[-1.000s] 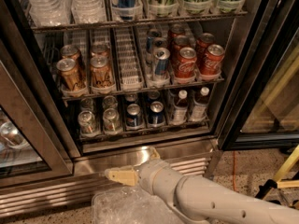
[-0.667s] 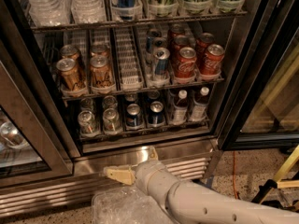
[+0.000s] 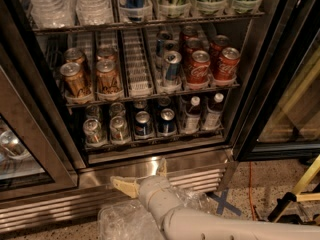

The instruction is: Pick pepsi can from bottom shelf of fridge

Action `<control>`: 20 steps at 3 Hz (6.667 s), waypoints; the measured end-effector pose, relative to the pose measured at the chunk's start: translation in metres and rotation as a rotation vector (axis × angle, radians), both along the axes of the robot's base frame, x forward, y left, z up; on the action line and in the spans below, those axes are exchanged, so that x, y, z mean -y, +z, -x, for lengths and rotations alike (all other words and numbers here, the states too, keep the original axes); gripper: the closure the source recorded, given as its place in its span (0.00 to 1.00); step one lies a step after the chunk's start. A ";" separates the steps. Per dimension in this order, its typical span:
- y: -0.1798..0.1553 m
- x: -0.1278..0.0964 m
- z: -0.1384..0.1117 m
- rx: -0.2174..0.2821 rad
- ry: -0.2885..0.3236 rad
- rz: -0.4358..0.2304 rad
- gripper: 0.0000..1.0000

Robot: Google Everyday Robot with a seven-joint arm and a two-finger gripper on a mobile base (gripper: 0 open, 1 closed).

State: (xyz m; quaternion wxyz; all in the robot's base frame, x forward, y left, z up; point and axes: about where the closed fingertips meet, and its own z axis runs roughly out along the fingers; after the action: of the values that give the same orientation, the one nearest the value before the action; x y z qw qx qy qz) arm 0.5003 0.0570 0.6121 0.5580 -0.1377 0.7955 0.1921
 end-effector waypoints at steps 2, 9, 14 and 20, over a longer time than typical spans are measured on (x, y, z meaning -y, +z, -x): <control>0.001 0.019 -0.010 0.015 -0.081 0.019 0.00; 0.008 0.077 -0.091 0.394 -0.411 0.132 0.20; -0.018 0.106 -0.148 0.398 -0.489 0.137 0.29; -0.022 0.106 -0.212 0.393 -0.433 0.152 0.31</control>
Offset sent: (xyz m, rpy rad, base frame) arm 0.0102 -0.0192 0.0010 -0.0186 -0.0150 -0.0799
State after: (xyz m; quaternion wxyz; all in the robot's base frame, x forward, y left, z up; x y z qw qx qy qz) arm 0.7126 -0.0493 0.5903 0.7171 -0.0409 0.6954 -0.0216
